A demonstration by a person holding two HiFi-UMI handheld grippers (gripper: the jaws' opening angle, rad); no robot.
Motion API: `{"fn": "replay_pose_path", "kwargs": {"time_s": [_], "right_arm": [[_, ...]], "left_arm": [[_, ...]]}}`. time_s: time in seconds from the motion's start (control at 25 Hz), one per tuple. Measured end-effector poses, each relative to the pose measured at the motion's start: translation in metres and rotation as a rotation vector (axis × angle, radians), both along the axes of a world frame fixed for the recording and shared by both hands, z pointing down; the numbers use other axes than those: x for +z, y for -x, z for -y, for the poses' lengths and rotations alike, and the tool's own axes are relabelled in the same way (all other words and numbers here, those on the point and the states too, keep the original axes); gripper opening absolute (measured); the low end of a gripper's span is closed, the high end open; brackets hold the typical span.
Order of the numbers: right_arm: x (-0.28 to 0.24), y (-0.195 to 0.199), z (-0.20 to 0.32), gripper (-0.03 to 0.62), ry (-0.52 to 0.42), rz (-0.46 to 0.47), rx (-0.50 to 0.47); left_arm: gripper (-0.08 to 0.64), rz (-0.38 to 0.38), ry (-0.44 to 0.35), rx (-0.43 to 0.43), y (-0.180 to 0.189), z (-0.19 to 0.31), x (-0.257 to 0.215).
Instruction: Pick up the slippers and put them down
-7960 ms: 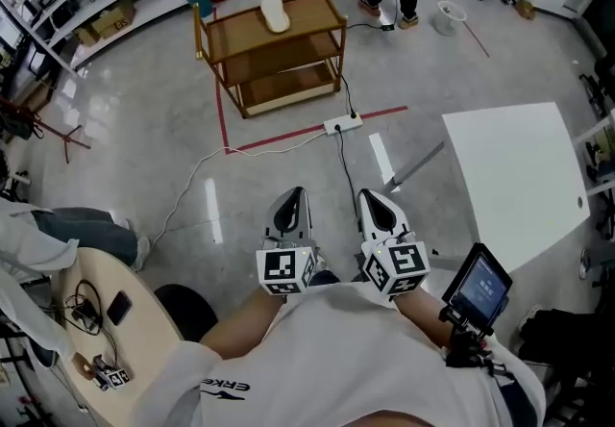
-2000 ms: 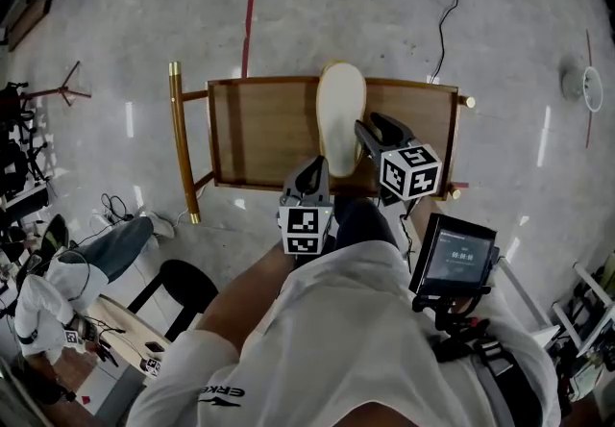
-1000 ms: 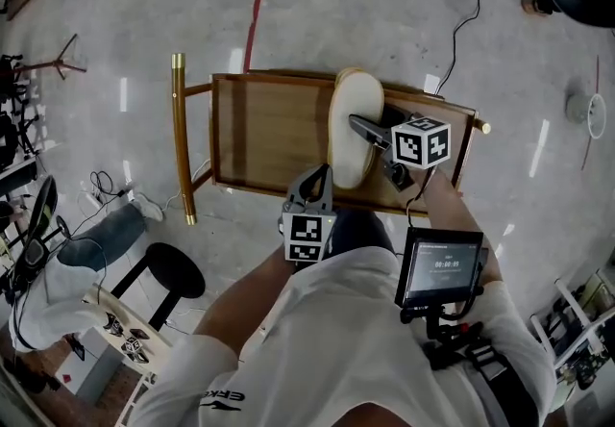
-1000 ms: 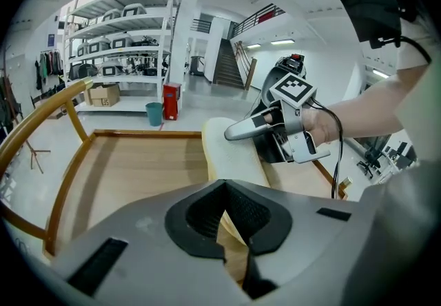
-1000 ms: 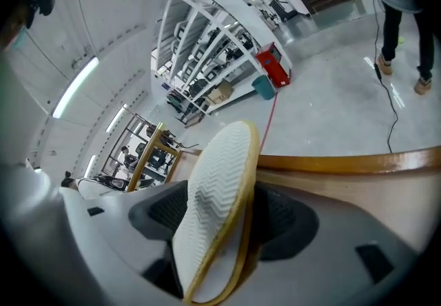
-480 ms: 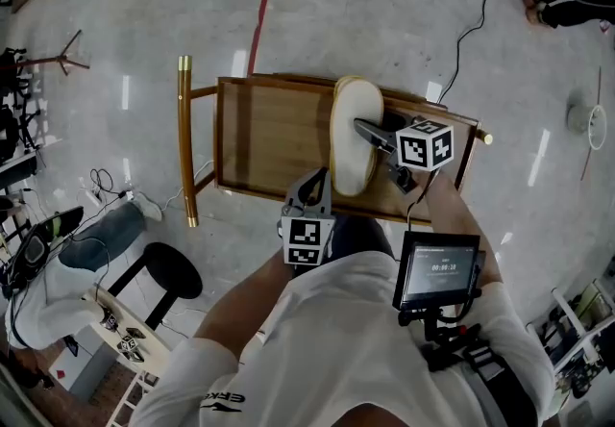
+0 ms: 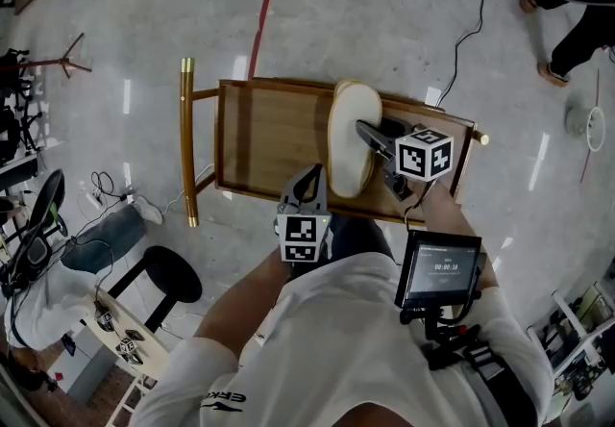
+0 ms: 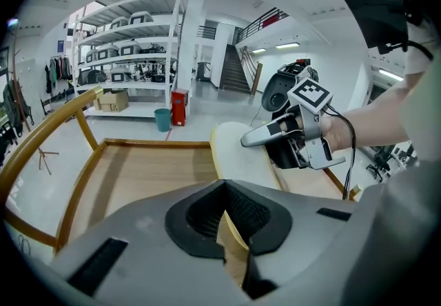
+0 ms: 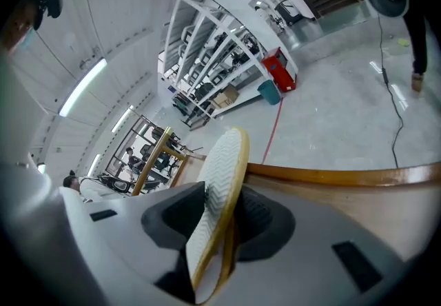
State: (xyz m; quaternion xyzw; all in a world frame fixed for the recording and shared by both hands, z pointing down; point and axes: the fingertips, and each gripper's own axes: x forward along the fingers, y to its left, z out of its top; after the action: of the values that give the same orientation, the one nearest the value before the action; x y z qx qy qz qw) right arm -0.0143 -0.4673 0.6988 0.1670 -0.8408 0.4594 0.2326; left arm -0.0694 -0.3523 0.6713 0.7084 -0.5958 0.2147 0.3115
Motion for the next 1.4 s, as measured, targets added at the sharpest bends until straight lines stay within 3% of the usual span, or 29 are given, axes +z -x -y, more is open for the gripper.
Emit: {"fn": "replay_pose_path", "kwargs": {"time_s": [0.72,0.96,1.4], "right_arm": [[-0.086,-0.033,-0.012,0.091,-0.201,0.032,0.235],[-0.116,-0.050,-0.019,0.089,-0.289,0.044,0.325],[-0.212,-0.064,-0.078,0.089,-0.454,0.083,0.440]], "left_arm": [[0.003,0.025,-0.140,0.006,0.003,0.002,-0.050],[0.003,0.018,-0.235,0.021,0.008,0.009,-0.072],[0.003,-0.033,-0.457,0.028,0.018,-0.018,-0.168]]}}
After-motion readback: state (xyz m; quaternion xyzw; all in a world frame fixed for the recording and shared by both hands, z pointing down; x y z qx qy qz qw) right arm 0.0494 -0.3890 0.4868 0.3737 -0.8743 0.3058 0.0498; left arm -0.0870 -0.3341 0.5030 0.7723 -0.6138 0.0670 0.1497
